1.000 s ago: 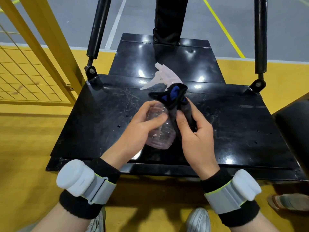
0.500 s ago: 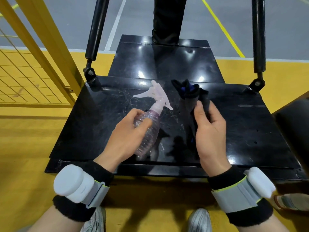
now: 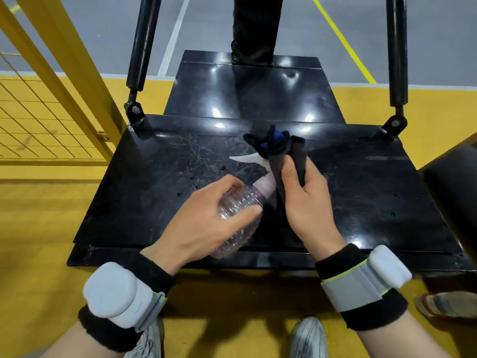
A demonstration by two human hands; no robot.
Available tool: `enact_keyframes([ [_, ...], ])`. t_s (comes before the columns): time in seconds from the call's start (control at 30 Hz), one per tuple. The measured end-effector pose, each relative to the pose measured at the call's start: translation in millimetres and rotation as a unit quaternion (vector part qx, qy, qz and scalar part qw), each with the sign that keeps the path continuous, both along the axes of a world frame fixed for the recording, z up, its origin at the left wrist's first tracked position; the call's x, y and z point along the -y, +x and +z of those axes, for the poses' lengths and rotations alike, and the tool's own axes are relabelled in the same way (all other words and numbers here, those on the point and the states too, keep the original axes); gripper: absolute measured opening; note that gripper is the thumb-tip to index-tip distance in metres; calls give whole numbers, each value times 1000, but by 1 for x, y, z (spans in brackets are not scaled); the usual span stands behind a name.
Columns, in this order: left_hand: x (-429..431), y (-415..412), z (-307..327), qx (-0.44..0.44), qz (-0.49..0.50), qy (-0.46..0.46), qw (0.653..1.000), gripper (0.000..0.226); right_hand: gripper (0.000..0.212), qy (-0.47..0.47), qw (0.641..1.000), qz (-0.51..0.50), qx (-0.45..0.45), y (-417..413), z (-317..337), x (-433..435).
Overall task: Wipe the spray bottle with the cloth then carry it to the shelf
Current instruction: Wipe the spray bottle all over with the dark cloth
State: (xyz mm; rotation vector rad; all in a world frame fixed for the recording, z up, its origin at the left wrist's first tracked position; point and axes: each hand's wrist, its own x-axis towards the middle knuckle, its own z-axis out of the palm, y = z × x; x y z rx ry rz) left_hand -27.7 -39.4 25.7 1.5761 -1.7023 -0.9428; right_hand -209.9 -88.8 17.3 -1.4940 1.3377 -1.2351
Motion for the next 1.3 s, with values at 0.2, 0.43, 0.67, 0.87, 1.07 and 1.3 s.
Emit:
enact_keyframes([
  [0.2,4,10,-2,38,-16,30,999,52,24,117,990,1,84,4,3,-4],
  [0.43,6,14,1,-15,-29,41,999,47,53,-172,971,36,-161,0,-8,-8],
  [0.67,0,15,1,114,-29,-34,993,43,29,133,982,55,119,1,6,0],
  [0.87,3,13,-4,33,-17,35,999,44,30,-5,998,69,1,0,-1,-3],
  [1.07,2,11,-3,11,3,20,1000,45,54,-139,985,45,-89,0,-5,-3],
  [1.3,-2,14,4,111,-27,-37,993,44,32,88,985,73,131,3,7,-1],
])
